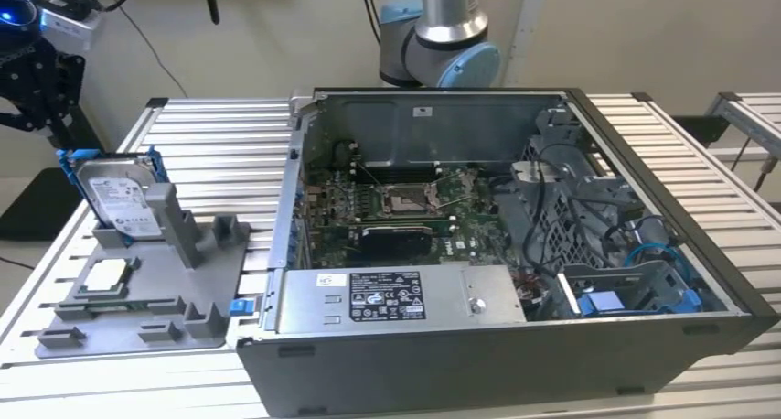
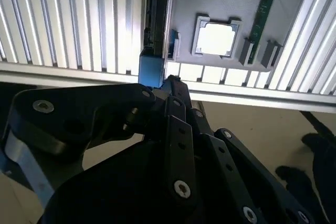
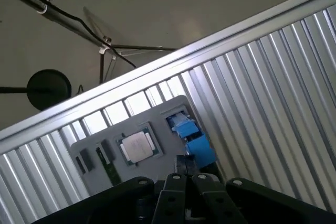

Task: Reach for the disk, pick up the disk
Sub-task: 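Pick up the disk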

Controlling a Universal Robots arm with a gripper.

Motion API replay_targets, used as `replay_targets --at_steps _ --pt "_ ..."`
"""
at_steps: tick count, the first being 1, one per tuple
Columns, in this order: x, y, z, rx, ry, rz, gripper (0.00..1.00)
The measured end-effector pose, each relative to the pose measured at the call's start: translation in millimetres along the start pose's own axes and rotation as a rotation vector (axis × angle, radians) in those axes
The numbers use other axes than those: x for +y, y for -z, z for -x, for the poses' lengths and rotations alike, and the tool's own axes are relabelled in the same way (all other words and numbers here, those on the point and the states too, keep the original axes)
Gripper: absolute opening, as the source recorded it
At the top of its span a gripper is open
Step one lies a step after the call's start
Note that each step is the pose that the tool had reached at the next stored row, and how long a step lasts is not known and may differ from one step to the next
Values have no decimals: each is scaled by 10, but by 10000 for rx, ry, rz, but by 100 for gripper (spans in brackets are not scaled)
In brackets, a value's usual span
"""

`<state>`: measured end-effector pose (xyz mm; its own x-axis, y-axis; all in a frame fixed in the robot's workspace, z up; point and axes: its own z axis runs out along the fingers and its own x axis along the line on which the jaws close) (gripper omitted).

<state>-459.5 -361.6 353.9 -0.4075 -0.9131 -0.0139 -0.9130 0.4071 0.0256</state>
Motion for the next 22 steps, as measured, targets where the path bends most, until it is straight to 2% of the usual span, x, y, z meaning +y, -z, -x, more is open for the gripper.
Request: replay_targets --at_steps 3,12,20,21,22 --pt "-5 -6 3 8 376 4 0" --pt "-63 -11 31 24 965 13 0" --pt "-81 -12 49 31 1255 16 0" --pt "-82 -13 49 31 1270 16 100" --pt "-83 -13 50 32 1284 17 100"
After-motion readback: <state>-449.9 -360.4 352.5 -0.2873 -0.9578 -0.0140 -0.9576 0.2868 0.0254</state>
